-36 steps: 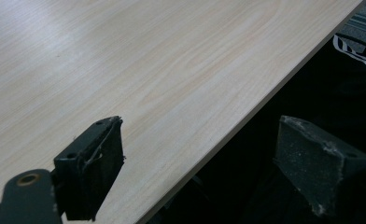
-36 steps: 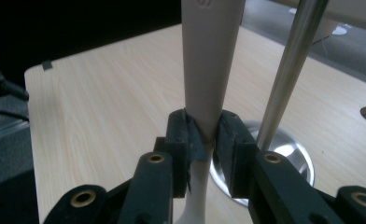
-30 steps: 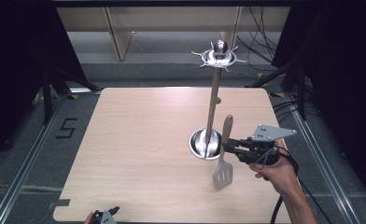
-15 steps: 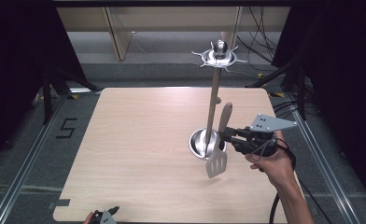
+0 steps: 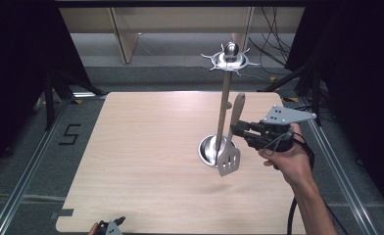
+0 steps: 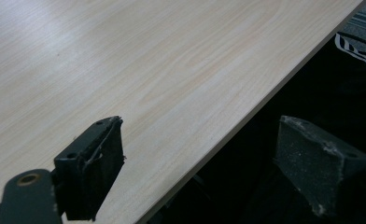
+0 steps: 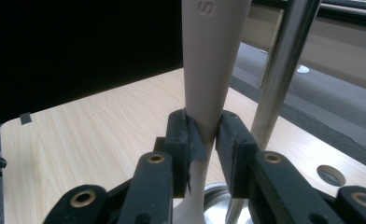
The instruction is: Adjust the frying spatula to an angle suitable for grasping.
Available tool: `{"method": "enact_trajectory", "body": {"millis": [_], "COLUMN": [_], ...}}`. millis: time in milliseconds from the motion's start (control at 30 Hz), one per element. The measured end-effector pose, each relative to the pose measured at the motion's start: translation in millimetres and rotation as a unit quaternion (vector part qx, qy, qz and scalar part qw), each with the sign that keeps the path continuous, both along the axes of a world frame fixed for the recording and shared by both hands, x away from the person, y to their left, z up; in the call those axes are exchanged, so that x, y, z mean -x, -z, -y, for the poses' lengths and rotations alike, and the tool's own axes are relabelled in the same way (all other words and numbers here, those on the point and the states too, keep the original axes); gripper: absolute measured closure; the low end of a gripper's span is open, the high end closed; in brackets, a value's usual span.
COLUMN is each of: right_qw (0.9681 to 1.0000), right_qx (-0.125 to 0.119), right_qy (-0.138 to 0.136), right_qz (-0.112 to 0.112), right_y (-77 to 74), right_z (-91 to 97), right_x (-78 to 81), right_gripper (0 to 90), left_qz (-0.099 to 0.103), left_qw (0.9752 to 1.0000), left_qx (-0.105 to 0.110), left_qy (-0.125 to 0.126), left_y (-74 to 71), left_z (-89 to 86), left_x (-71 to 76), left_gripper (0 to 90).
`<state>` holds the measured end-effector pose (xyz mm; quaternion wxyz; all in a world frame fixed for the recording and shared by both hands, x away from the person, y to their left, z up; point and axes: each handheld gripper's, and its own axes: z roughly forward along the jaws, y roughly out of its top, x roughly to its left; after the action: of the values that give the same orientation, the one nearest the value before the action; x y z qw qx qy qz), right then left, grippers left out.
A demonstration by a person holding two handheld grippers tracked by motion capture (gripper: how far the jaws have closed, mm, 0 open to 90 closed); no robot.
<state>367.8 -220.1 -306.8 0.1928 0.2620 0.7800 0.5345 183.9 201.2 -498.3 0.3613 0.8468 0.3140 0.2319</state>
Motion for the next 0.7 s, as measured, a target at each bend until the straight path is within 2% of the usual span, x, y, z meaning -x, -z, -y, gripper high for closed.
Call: {"method": "enact_trajectory", "body": {"millis": [33,67,100,133,167,233,267,300,333,367,400,433,467,500,533,567,600,633,700], "right_qw": [1.0,1.0,1.0,1.0,0.9999,0.9998,0.9998,0.9999,0.9999,0.9998,0.9998,0.9998,0.9996,0.9996,0.9997,0.9997,0.9997,0.9996,0.9996], "right_qx": [0.004,0.005,0.007,0.006,0.008,0.015,0.015,0.013,0.013,0.019,0.019,0.017,0.019,0.019,0.021,0.022,0.023,0.025,0.025], "right_qy": [0.001,0.001,0.002,0.003,0.007,0.004,0.004,0.005,0.005,0.006,0.006,0.006,0.015,0.015,0.013,0.013,0.011,0.01,0.014], "right_qz": [-0.003,0.006,0.003,-0.001,0.006,0.012,0.012,0.001,0.001,0.009,0.009,0.003,0.014,0.014,0.0,0.005,0.004,0.012,0.005], "right_y": [-3.5,-5.0,-7.8,-10.0,-11.7,-18.5,-18.5,-22.1,-22.1,-24.6,-24.6,-25.7,-27.3,-27.3,-28.8,-29.8,-30.8,-32.4,-34.2], "right_z": [0.2,-0.1,0.2,-0.2,-0.2,0.3,0.3,-0.7,-0.7,-0.5,-0.5,-1.1,-2.1,-2.1,-2.3,-2.6,-2.9,-2.9,-3.6], "right_x": [-0.5,-2.5,-2.9,-3.3,-3.9,-6.2,-6.2,-6.4,-6.4,-8.3,-8.3,-8.6,-10.8,-10.8,-10.2,-11.4,-11.8,-13.4,-12.7], "right_gripper": [75.9,75.9,75.9,75.9,75.9,75.9,75.9,75.9,75.9,75.9,75.9,75.9,75.9,75.9,75.9,75.9,75.9,75.9,75.9], "left_qz": [-0.001,0.0,-0.003,-0.005,-0.004,-0.006,-0.006,-0.001,-0.001,-0.006,-0.008,-0.006,-0.017,-0.011,-0.004,-0.003,-0.014,-0.011,-0.011], "left_qw": [1.0,1.0,1.0,0.9999,0.9999,0.9999,0.9999,1.0,1.0,0.9999,0.9999,0.9999,0.9998,0.9999,1.0,0.9999,0.9999,0.9999,0.9999], "left_qx": [0.0,-0.002,0.0,0.013,0.002,0.002,0.002,-0.005,-0.005,0.008,-0.005,-0.003,-0.002,0.001,-0.004,-0.011,0.003,0.003,-0.002], "left_qy": [-0.001,0.0,-0.001,-0.009,-0.011,-0.009,-0.009,0.001,0.001,-0.008,-0.004,-0.008,-0.003,-0.005,-0.001,0.005,-0.005,-0.007,-0.004], "left_y": [-0.3,-0.2,-0.3,1.6,0.8,0.8,0.8,-0.3,-0.3,1.4,0.1,0.7,-0.4,0.3,-0.2,-1.0,0.3,0.6,0.1], "left_z": [0.1,-0.1,0.0,1.4,1.0,1.3,1.3,0.0,0.0,1.5,0.5,1.0,0.3,0.9,0.3,-0.5,1.0,1.0,0.5], "left_x": [0.3,0.3,0.7,1.3,1.1,1.1,1.1,0.0,-0.1,1.2,0.8,1.0,1.1,0.9,0.3,0.0,1.4,1.1,0.7], "left_gripper": [14.8,14.8,14.8,14.8,14.8,14.8,14.8,14.8,14.8,14.8,14.8,14.8,14.8,14.8,14.8,14.8,14.8,14.8,14.8]}}
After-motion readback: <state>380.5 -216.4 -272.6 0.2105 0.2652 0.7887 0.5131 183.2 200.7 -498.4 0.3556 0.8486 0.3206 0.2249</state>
